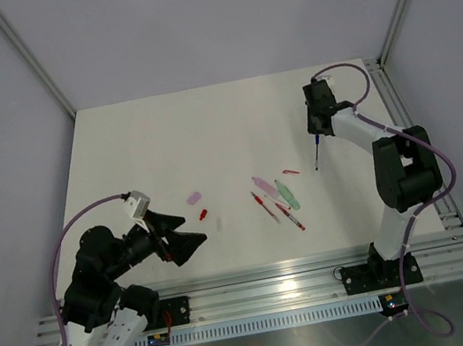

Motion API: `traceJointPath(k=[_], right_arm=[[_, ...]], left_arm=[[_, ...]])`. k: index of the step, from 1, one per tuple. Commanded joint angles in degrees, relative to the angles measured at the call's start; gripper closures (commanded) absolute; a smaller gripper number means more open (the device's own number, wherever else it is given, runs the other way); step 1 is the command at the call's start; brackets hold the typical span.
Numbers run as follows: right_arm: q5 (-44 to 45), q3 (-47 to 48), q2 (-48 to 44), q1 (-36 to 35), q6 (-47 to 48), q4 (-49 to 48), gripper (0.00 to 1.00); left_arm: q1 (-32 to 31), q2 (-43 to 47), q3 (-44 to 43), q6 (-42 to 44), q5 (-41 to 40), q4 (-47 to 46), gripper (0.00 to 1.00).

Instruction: Insert the pens into the pen caps

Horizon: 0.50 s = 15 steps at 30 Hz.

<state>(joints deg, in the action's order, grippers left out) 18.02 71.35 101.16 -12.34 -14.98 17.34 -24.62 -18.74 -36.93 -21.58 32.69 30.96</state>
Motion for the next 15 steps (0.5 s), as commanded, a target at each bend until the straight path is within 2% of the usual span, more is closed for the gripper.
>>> traceJointPath(k=[1, 7, 12, 15], right_arm=[[1.4, 5.7, 4.2, 0.9, 8.0, 3.7, 1.0], [0.3, 7.7, 9.0, 2.3, 14.5, 2.3, 1.0], [-4.9, 8.7, 11.9, 2.7, 21.4, 3.0, 0.99], [-5.6, 9.9, 13.2, 3.0, 22.0, 4.3, 0.97]], left_arm=[[-1.0, 1.1, -0.3, 0.9, -1.2, -2.1, 0.01], [-2.3, 1.4, -0.4, 1.2, -1.8, -1.8, 0.01], [-3.0, 1.3, -0.5, 1.2, -1.9, -1.7, 0.01], [-3.1, 1.3, -0.6, 1.2, -2.0, -1.6, 0.01]])
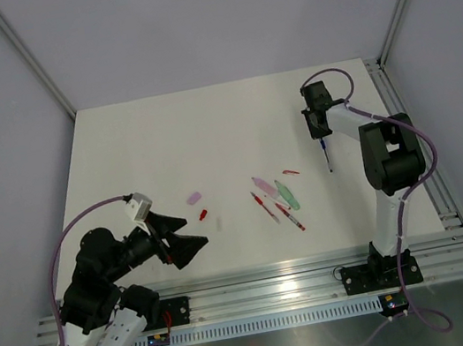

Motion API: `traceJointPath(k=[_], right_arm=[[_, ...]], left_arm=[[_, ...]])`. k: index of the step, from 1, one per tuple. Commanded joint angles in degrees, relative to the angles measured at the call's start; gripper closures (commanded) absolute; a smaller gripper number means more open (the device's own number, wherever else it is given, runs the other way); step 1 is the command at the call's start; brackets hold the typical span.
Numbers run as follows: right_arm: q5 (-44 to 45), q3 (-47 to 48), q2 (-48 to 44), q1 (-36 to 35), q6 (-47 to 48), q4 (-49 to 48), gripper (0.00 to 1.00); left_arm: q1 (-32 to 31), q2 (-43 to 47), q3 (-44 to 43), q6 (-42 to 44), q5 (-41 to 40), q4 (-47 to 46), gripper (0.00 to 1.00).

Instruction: Insert the pens into the pen caps

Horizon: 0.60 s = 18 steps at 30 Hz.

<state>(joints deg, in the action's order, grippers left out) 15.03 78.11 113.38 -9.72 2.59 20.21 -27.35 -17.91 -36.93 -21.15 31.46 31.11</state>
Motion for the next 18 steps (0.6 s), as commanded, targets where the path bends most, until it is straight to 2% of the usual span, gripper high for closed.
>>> traceJointPath(k=[1, 12, 18], right_arm=[[-3.3, 3.4, 1.0, 0.7, 4.4, 1.5, 0.97], [-6.4, 12.0, 6.1, 1.4, 2.2, 9.9, 0.76], [-6.1, 13.3, 6.9, 1.5, 1.1, 12.0, 0.73]], left_arm=[[-0.3, 0.5, -0.6, 0.8, -0.9, -1.8, 0.01], [0.1, -0.1, -0.5, 0.7, -1.5, -1.9, 0.01], [0.3, -0.6, -0.4, 0.7, -1.7, -1.8, 0.01]])
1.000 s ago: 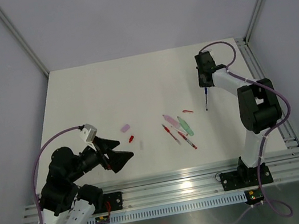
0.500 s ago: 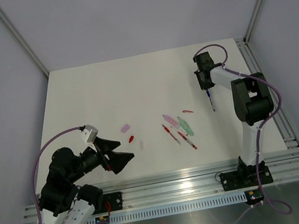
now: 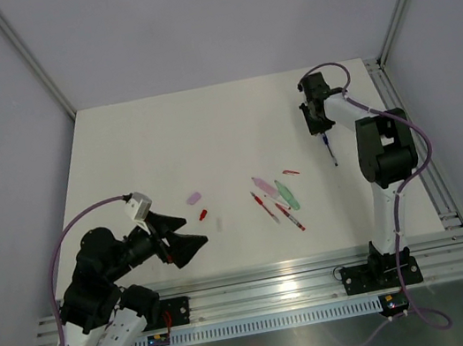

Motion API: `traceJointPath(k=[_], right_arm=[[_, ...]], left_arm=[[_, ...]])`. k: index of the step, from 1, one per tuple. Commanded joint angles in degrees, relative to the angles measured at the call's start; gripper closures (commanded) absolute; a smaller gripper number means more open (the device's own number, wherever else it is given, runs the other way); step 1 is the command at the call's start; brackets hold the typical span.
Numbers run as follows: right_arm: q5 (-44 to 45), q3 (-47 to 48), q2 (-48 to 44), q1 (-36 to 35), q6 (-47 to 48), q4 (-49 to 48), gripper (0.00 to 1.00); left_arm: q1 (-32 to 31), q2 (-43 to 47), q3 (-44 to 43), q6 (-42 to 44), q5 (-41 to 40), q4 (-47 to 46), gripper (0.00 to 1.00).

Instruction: Insert the pens into the pen caps

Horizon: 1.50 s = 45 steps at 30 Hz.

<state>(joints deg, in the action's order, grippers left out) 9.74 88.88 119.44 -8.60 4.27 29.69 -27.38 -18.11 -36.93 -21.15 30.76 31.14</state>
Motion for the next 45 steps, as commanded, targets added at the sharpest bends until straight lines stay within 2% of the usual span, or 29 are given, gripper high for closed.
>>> traceJointPath(k=[1, 5, 11, 16, 20, 28, 32, 36, 41, 45], right_arm=[[-0.3, 2.6, 0.7, 0.3, -0.8, 2.6, 0.72], [-0.1, 2.1, -0.9, 0.3, -2.2, 1.7, 0.7], [-2.5, 0.2, -9.6, 0.3, -8.6, -1.1, 0.64], [-13.2, -9.5, -18.2, -0.3, -14.6, -7.6, 0.6], [-15.5, -19.2, -25.5, -4.7, -17.3, -11.3, 0.6], [-11.1, -31.0, -35.2, -22.0, -20.6, -13.4, 0.59], [-7.9, -34.3, -35.9, -28.2, -23.2, -14.0, 0.6], [-1.8, -33.2, -33.1, -33.3, -23.2, -11.8, 0.63], [-0.5, -32.7, -30.9, -33.8, -23.3, -11.5, 0.71], [1.4, -31.6, -30.1, -33.8, -23.1, -9.5, 0.75]], left_arm=[[0.4, -0.5, -0.5, 0.7, -1.0, -1.9, 0.01], [0.7, -1.1, -0.4, 0.6, -1.0, -2.0, 0.01], [1.8, -2.2, -0.3, 0.6, -0.9, -2.0, 0.01], [3.2, -3.0, -0.3, 0.6, -1.3, -2.0, 0.01], [3.6, -4.1, -0.3, 0.5, -2.4, -1.8, 0.01], [5.7, -6.4, -0.3, 0.1, -6.0, -1.0, 0.01], [6.9, -8.1, -0.3, -0.1, -7.6, -0.5, 0.01], [7.5, -9.5, -0.4, -0.5, -8.8, 0.0, 0.01], [7.6, -11.1, -0.5, -0.7, -9.2, 0.2, 0.01], [7.9, -12.5, -0.5, -0.6, -8.1, 0.1, 0.01]])
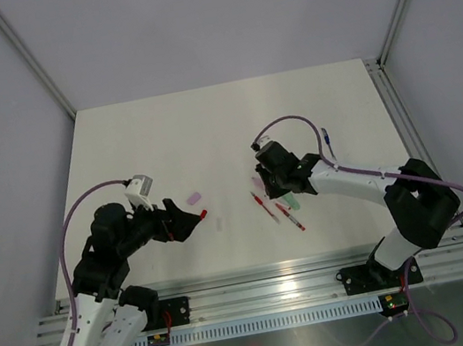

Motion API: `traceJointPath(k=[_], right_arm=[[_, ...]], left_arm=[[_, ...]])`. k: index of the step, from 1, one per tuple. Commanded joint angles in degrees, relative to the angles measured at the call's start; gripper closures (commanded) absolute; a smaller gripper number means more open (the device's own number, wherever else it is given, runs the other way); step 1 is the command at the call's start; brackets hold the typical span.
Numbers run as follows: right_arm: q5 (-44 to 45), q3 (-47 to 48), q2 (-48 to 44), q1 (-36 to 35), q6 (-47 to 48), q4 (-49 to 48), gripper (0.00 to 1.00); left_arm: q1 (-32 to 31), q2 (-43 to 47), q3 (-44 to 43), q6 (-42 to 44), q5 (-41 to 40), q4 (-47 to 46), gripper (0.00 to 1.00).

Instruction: Insert the pens into the pen caps

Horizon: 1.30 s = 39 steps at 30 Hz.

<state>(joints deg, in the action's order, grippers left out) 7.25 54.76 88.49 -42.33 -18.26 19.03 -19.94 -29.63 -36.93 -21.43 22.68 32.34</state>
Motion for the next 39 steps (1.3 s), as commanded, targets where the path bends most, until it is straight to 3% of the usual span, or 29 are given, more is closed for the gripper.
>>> traceJointPath(k=[1, 4, 9, 13, 34, 39], right_arm=[[3.0, 3.4, 1.5, 0.0, -0.4, 1.7, 0.75], [-1.4, 2.5, 1.4, -0.6, -0.8, 0.2, 0.74], [-2.4, 2.8, 3.1, -2.7, -1.3, -0.7, 0.64], [-1.3, 6.0, 6.8, -3.6, -1.4, 0.6, 0.64], [2.5, 13.2, 18.0, -4.3, -2.0, 4.8, 0.72], [2.0, 13.1, 19.0, -4.7, -2.7, 4.6, 0.79]], left_arm=[[0.4, -1.0, -0.5, -0.2, 0.3, -1.1, 0.01], [0.9, 0.0, -0.4, -0.2, -0.2, -1.4, 0.01], [1.6, 0.8, -0.2, -0.1, 0.9, -1.8, 0.01], [1.9, 1.1, -0.1, -0.1, 1.9, -2.2, 0.01], [3.2, 2.2, 0.3, -0.1, 4.0, -3.0, 0.01], [3.2, 2.4, 0.4, -0.2, 4.0, -3.2, 0.01]])
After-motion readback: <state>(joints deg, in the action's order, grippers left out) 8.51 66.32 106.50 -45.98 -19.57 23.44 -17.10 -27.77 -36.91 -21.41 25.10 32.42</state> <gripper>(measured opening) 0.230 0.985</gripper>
